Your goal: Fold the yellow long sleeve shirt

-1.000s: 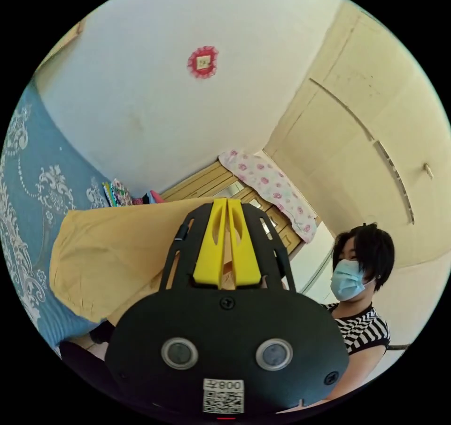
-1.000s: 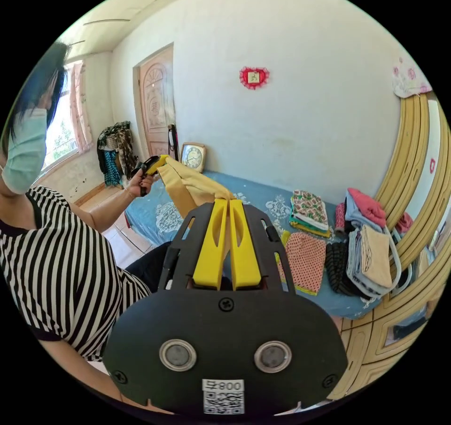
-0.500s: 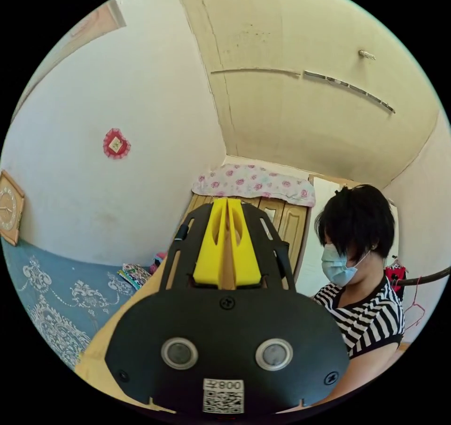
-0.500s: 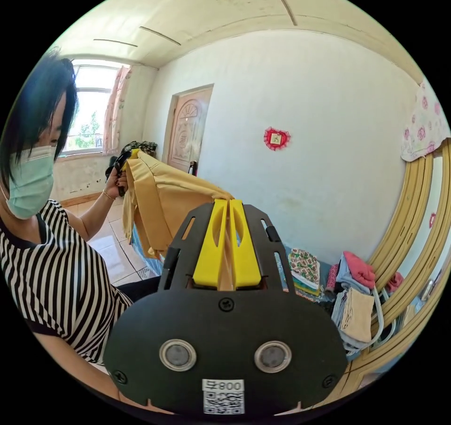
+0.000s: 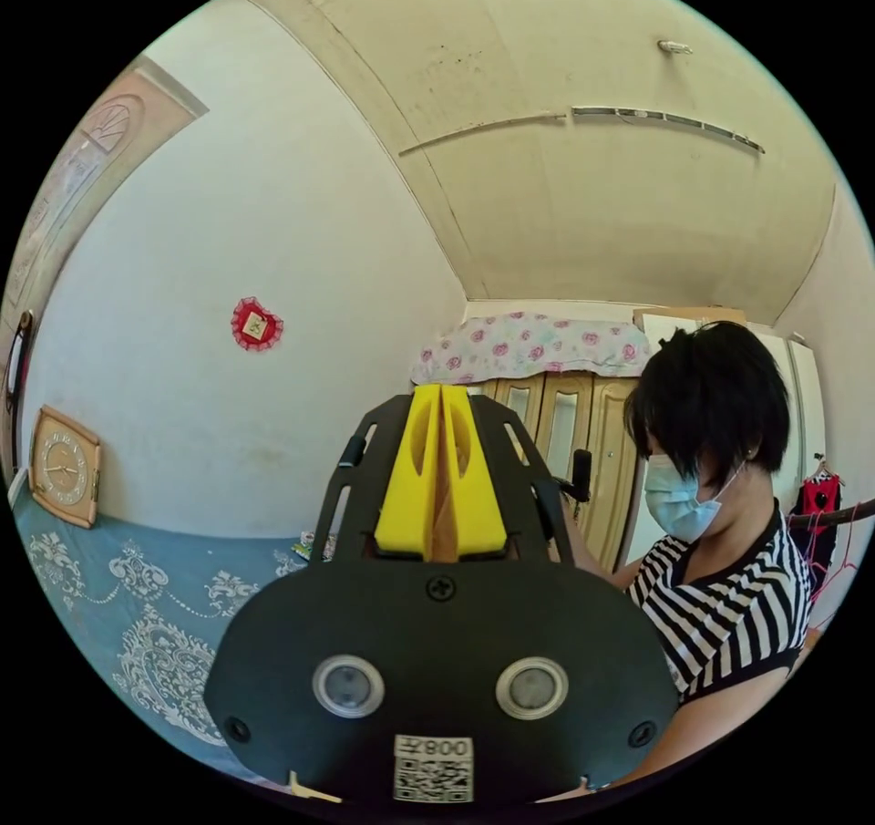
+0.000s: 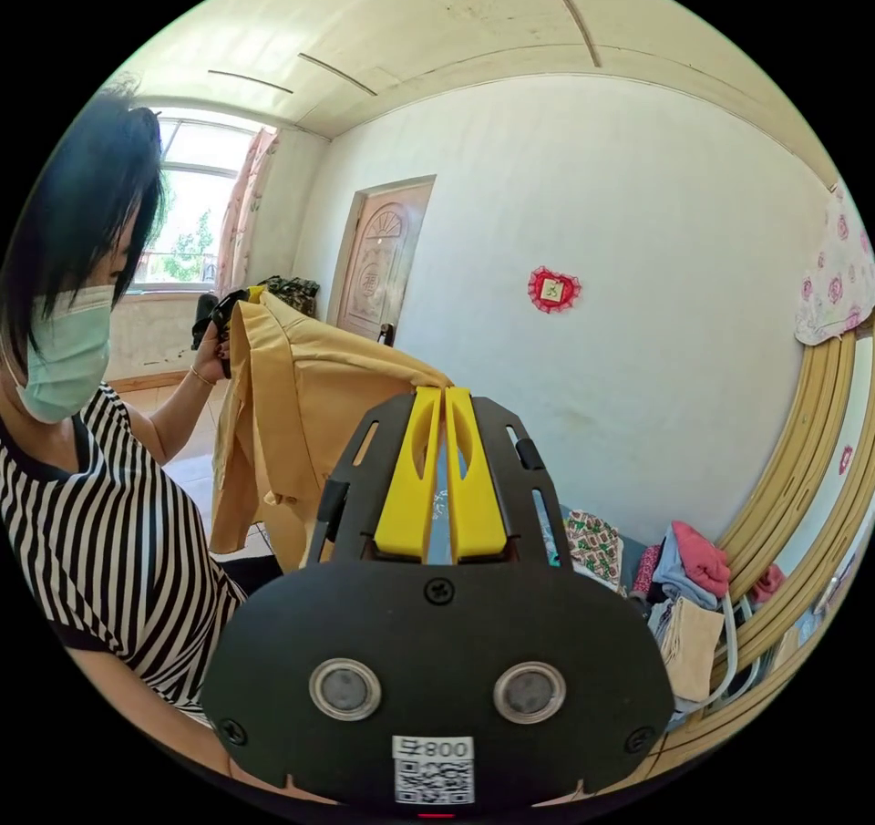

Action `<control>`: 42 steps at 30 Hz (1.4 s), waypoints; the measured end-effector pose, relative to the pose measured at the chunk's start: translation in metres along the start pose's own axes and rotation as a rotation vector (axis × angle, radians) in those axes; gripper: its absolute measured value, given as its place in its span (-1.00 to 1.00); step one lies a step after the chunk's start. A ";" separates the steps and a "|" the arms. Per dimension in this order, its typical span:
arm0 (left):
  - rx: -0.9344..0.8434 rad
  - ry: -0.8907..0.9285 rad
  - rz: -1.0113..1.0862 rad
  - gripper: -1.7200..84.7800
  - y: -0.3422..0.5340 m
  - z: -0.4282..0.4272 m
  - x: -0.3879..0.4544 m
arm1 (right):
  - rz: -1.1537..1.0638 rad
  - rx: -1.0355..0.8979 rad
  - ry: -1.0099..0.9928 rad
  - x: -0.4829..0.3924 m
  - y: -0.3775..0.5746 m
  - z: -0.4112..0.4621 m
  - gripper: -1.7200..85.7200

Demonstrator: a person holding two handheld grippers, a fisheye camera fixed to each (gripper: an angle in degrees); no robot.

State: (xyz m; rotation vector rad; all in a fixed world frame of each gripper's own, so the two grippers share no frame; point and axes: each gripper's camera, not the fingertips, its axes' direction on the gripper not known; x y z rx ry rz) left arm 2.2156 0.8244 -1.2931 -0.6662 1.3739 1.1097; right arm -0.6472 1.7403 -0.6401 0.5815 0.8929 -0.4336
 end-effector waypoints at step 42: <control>-0.650 -0.720 -0.762 -0.81 0.216 0.037 -0.573 | 0.735 -0.970 -0.361 0.791 0.316 0.682 -0.85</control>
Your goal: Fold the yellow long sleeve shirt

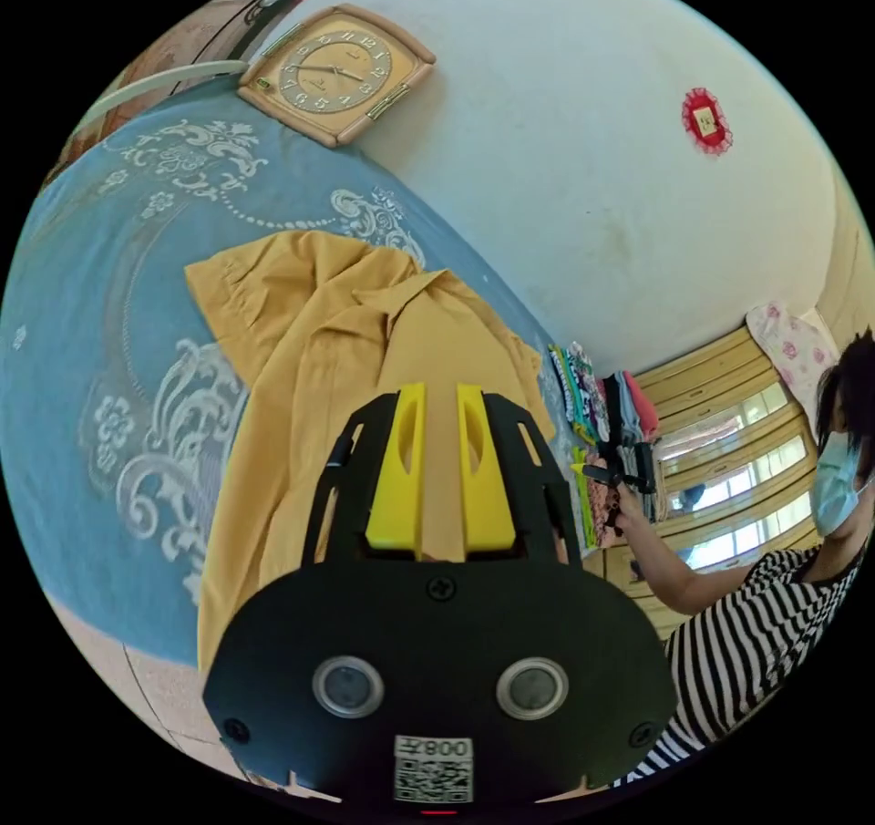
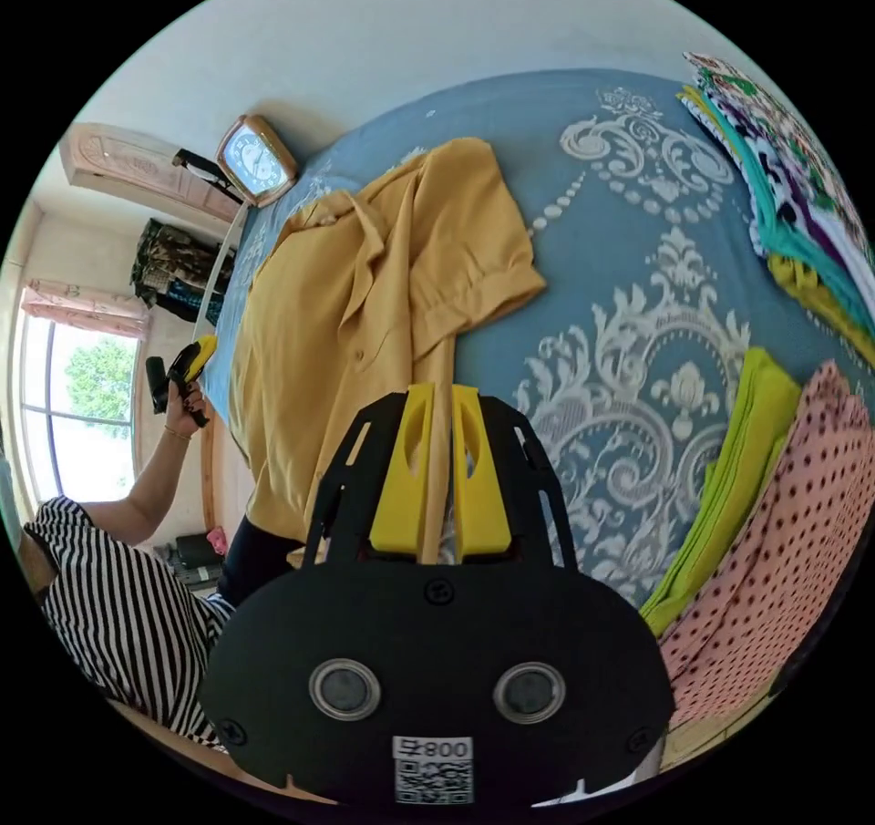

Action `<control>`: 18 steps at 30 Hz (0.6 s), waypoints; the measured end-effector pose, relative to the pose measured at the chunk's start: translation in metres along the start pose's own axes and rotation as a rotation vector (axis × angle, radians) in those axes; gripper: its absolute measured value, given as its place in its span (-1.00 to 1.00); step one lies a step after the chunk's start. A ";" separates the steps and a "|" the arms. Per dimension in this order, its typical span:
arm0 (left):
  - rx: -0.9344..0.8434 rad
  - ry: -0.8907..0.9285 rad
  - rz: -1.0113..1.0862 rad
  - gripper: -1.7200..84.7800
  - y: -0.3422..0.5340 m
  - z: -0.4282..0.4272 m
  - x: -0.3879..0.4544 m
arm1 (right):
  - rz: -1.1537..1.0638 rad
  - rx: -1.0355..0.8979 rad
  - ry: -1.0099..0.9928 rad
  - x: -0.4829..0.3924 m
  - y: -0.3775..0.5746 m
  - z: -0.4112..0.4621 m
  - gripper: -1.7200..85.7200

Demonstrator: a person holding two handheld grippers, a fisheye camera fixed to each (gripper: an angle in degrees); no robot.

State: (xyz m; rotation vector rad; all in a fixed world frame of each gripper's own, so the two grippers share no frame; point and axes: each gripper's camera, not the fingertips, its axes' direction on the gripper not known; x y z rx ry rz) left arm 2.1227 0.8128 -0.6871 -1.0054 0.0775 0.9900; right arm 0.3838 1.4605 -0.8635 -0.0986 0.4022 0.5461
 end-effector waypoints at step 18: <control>-0.200 -0.329 -0.247 -0.92 0.073 -0.046 -0.095 | 0.172 -0.105 0.027 0.146 0.034 -0.079 -0.92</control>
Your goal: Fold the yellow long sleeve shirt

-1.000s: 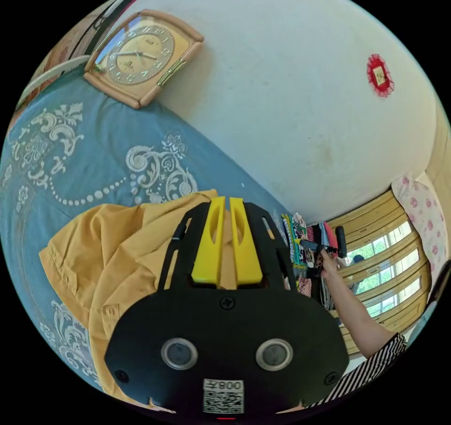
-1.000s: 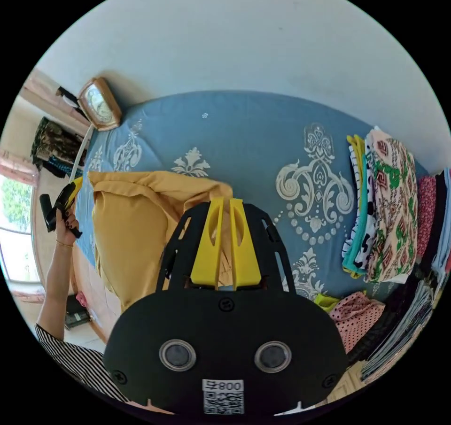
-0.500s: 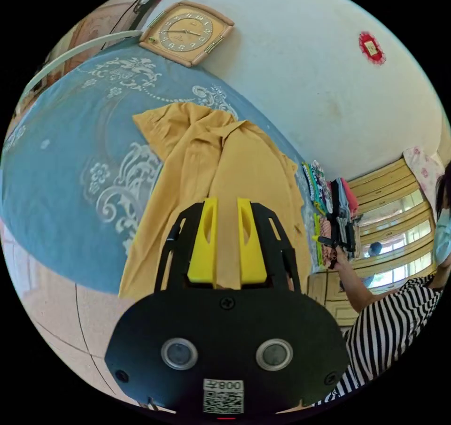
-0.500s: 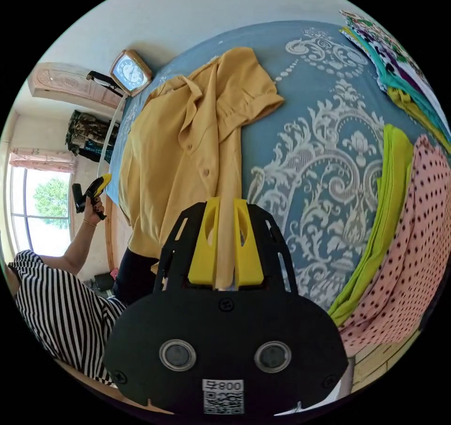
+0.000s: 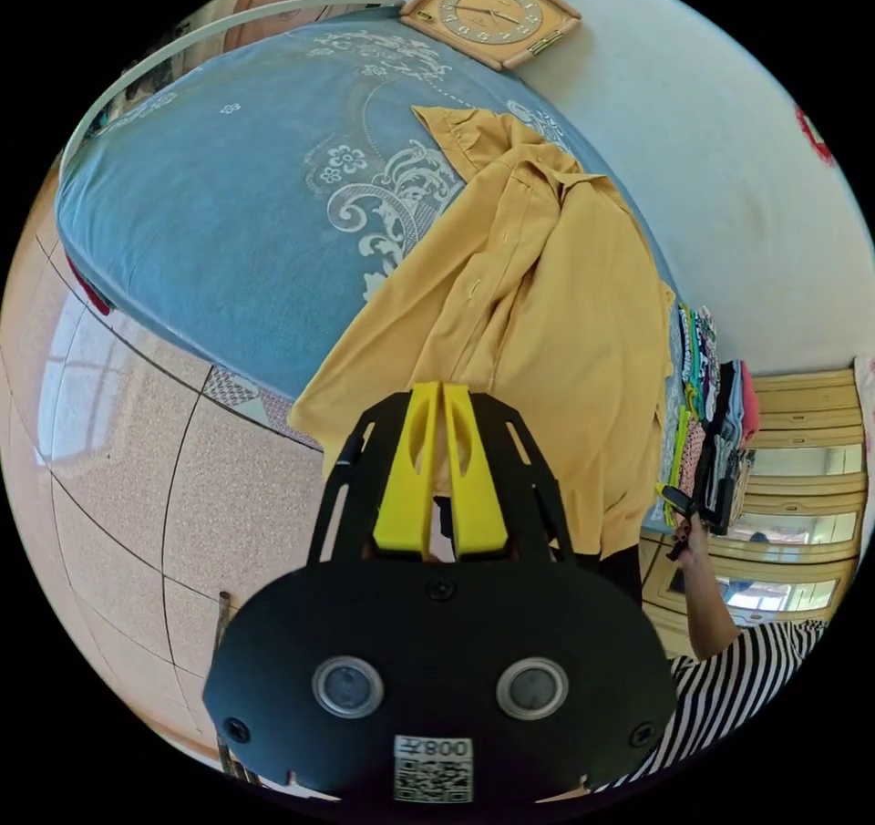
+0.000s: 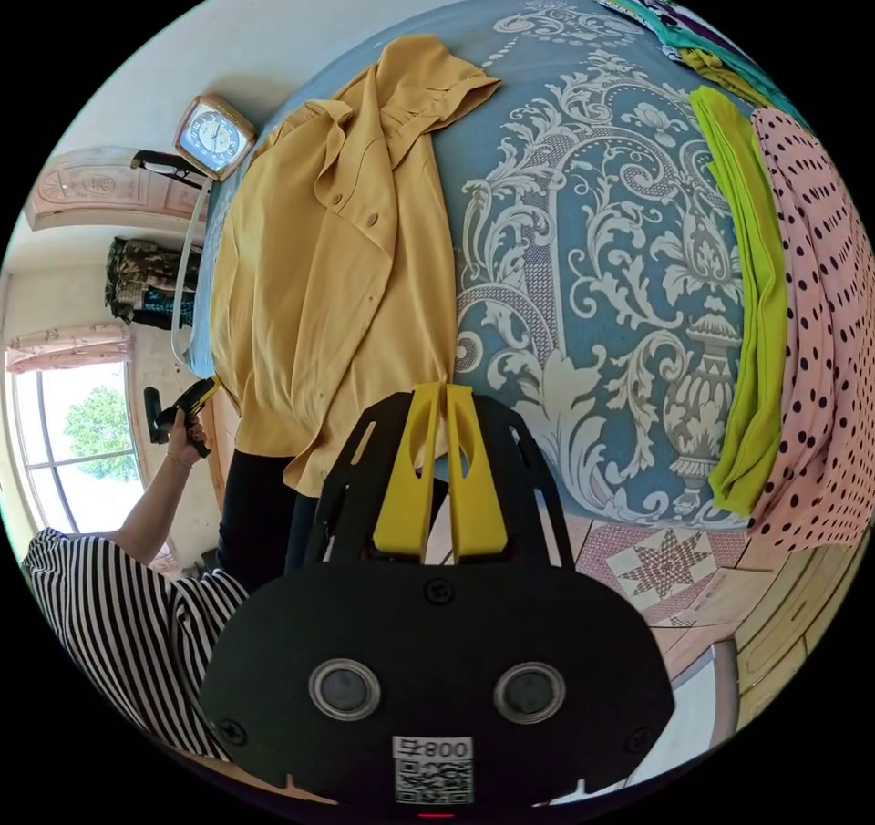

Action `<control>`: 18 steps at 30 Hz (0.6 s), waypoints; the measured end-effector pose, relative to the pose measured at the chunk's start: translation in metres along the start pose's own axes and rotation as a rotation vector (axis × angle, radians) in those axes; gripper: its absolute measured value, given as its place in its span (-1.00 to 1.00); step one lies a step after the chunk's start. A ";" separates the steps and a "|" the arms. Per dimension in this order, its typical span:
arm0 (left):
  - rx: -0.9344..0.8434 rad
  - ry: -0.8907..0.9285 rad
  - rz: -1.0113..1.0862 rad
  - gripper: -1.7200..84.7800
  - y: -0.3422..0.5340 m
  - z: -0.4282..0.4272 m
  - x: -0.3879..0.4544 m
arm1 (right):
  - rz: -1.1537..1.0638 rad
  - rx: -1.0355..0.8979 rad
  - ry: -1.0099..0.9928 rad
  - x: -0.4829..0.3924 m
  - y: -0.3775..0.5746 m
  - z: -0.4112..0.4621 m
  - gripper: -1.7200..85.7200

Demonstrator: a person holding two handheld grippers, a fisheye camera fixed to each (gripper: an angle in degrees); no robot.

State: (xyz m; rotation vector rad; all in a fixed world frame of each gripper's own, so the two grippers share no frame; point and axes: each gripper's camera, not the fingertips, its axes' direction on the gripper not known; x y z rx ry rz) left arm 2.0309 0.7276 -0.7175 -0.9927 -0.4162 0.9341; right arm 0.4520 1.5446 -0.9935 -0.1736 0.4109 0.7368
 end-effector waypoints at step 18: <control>0.101 0.130 -0.042 -0.96 0.003 -0.056 -0.069 | 0.109 0.123 -0.047 0.102 -0.063 -0.094 -0.85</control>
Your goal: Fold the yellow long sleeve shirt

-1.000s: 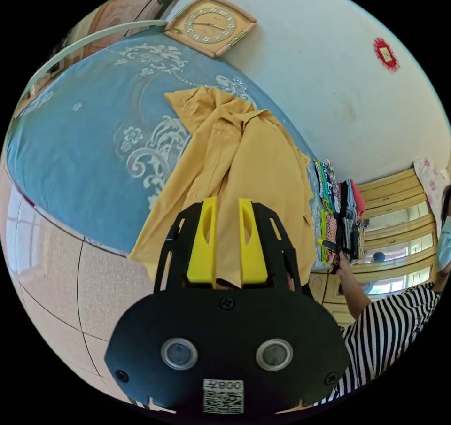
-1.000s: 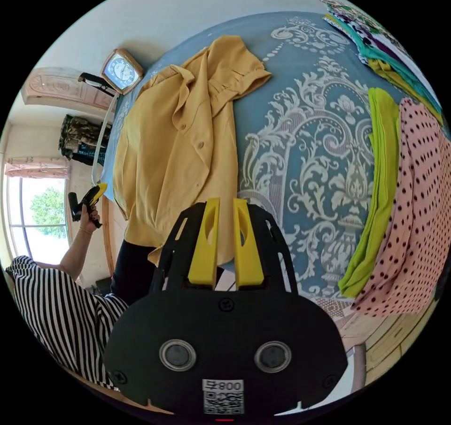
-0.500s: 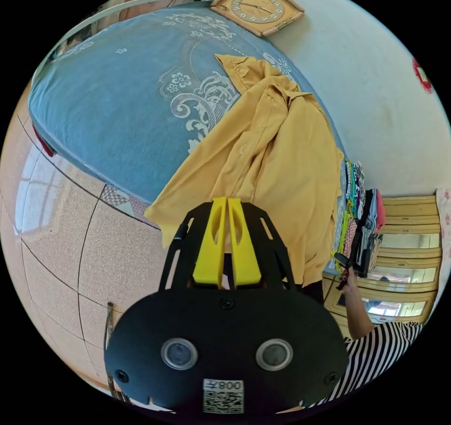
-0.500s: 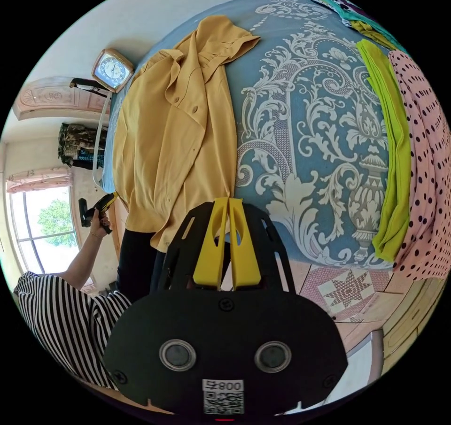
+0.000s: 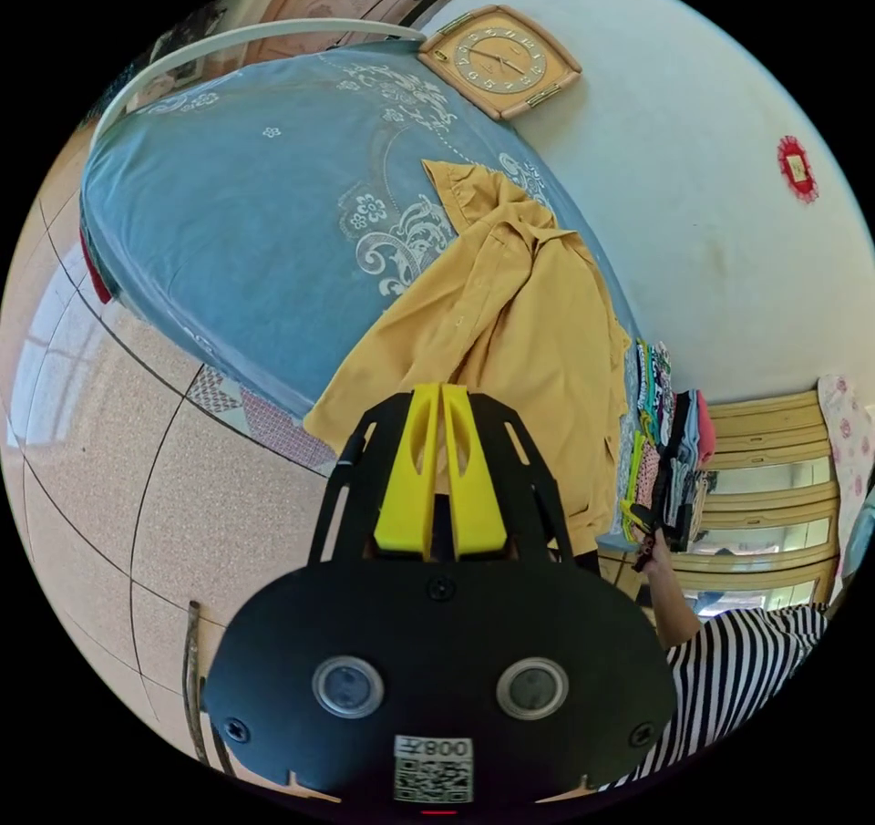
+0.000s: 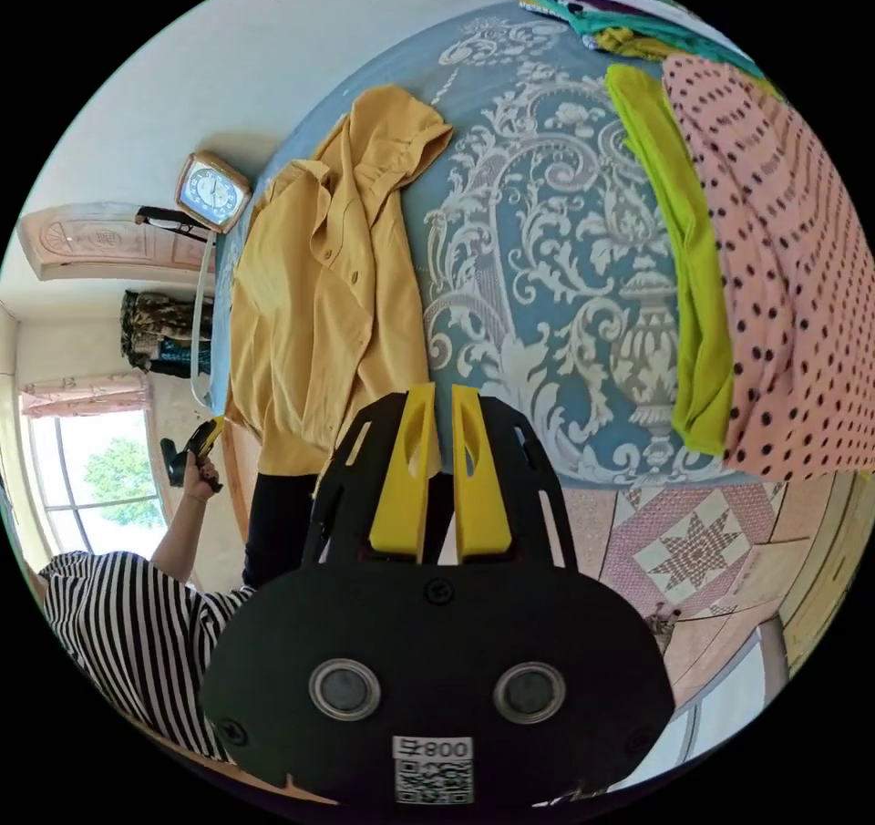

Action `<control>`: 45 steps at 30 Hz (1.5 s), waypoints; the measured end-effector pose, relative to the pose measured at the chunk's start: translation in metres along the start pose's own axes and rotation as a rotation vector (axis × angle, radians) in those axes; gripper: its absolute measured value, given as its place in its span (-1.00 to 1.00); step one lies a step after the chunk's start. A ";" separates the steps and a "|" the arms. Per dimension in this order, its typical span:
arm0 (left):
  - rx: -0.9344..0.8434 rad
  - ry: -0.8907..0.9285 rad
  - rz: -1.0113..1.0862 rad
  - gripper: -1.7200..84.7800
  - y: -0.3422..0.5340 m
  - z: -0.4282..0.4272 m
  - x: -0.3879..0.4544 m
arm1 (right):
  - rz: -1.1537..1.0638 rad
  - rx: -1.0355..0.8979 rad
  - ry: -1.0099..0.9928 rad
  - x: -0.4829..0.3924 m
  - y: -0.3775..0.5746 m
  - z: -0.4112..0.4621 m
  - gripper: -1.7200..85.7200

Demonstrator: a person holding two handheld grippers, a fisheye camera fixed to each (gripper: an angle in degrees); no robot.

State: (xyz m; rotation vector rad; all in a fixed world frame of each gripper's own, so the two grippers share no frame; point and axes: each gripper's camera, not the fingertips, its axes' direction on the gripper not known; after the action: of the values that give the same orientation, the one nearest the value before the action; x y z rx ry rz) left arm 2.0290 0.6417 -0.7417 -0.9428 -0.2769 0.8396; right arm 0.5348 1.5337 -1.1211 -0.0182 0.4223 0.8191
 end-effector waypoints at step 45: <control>-0.379 0.431 0.473 -0.96 0.036 0.081 0.107 | -0.472 -0.025 -0.084 -0.179 -0.414 0.189 -0.81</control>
State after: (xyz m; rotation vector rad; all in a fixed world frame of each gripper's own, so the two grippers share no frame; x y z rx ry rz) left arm 2.0372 0.7802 -0.7382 -1.5516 0.1788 1.0026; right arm 0.7893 1.1562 -0.9412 -0.1028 0.3103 0.3580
